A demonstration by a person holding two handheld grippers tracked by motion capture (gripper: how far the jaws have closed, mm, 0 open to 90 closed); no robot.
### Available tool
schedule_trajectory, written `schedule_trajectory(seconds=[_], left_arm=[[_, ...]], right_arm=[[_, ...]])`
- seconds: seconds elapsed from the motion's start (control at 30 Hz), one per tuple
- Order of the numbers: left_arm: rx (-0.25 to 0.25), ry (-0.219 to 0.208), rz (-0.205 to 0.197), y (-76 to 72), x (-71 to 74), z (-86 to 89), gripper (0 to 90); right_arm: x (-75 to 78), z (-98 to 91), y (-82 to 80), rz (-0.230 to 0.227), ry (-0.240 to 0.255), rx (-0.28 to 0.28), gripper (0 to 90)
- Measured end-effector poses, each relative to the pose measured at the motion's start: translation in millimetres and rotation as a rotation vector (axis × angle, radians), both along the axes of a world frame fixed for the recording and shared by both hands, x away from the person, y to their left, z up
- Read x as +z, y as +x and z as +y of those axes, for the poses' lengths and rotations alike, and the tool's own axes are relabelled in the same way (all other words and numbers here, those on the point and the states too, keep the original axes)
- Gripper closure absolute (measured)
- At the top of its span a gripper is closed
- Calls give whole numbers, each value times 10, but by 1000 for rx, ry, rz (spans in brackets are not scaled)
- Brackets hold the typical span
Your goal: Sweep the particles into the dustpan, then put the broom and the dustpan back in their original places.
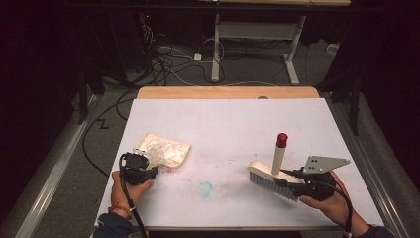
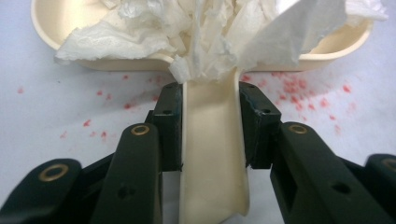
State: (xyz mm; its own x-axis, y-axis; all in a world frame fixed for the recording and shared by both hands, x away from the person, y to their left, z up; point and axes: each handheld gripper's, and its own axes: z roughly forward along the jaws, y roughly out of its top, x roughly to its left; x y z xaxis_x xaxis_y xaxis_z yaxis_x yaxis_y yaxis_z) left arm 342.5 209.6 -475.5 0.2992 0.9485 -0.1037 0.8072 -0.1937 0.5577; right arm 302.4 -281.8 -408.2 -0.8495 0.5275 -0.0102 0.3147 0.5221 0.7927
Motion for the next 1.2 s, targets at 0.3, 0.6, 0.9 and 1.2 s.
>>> schedule_trajectory(seconds=[0.3, 0.6, 0.9, 1.2], left_arm=[[99, -27, -22, 133, -20, -74, 624], [150, -52, -24, 232, -20, -141, 619], [179, -66, -25, 288, -18, -199, 601], [158, -68, -24, 285, -18, -223, 581]], right_arm=[[73, -42, 36, 68, 10, 22, 680], [104, -103, 243, 171, 6, -2, 679], [52, -58, 478, 183, 5, -29, 679], [24, 4, 652, 193, 12, -59, 672]])
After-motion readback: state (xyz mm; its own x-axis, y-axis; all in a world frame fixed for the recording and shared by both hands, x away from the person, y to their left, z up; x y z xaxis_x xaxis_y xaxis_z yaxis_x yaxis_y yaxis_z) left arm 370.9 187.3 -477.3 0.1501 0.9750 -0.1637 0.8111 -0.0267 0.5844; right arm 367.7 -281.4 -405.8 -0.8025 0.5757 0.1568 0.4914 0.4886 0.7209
